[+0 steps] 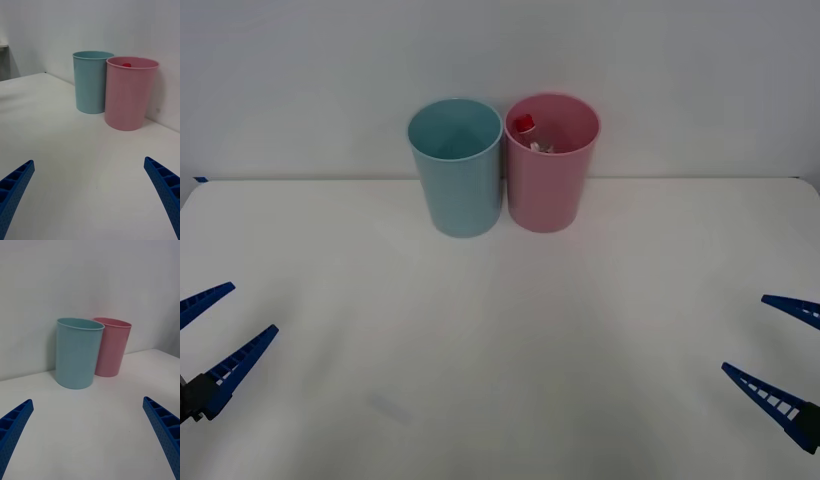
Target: Grasp the object on the table and drop it into the matching bin: aluminum can to the light blue bin, PET bottle to the pink bin.
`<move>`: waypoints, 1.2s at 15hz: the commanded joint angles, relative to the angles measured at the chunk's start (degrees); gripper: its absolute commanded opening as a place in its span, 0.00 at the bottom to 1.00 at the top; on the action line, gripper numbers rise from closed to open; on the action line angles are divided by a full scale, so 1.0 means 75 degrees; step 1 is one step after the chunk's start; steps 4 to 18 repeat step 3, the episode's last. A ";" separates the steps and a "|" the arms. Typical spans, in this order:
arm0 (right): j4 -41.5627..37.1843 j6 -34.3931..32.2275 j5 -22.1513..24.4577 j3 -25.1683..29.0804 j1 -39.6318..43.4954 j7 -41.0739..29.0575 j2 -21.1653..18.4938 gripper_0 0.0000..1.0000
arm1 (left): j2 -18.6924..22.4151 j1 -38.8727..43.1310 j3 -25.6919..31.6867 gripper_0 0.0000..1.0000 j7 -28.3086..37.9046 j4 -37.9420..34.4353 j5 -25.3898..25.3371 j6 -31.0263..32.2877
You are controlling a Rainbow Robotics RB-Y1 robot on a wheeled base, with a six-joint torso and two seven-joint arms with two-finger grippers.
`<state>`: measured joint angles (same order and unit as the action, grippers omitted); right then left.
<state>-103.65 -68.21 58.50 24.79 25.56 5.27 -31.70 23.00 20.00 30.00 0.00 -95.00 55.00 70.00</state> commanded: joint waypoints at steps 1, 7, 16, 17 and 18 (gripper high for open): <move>0.0004 0.0001 0.0075 0.0023 0.0049 0.0001 -0.0003 1.00 | 0.0000 0.0000 0.0000 1.00 0.0000 0.0000 0.0000 0.0000; 0.0004 0.0001 0.0075 0.0023 0.0049 0.0001 -0.0003 1.00 | 0.0000 0.0000 0.0000 1.00 0.0000 0.0000 0.0000 0.0000; 0.0004 0.0001 0.0075 0.0023 0.0049 0.0001 -0.0003 1.00 | 0.0000 0.0000 0.0000 1.00 0.0000 0.0000 0.0000 0.0000; 0.0004 0.0001 0.0075 0.0023 0.0049 0.0001 -0.0003 1.00 | 0.0000 0.0000 0.0000 1.00 0.0000 0.0000 0.0000 0.0000; 0.0004 0.0001 0.0075 0.0023 0.0049 0.0001 -0.0003 1.00 | 0.0000 0.0000 0.0000 1.00 0.0000 0.0000 0.0000 0.0000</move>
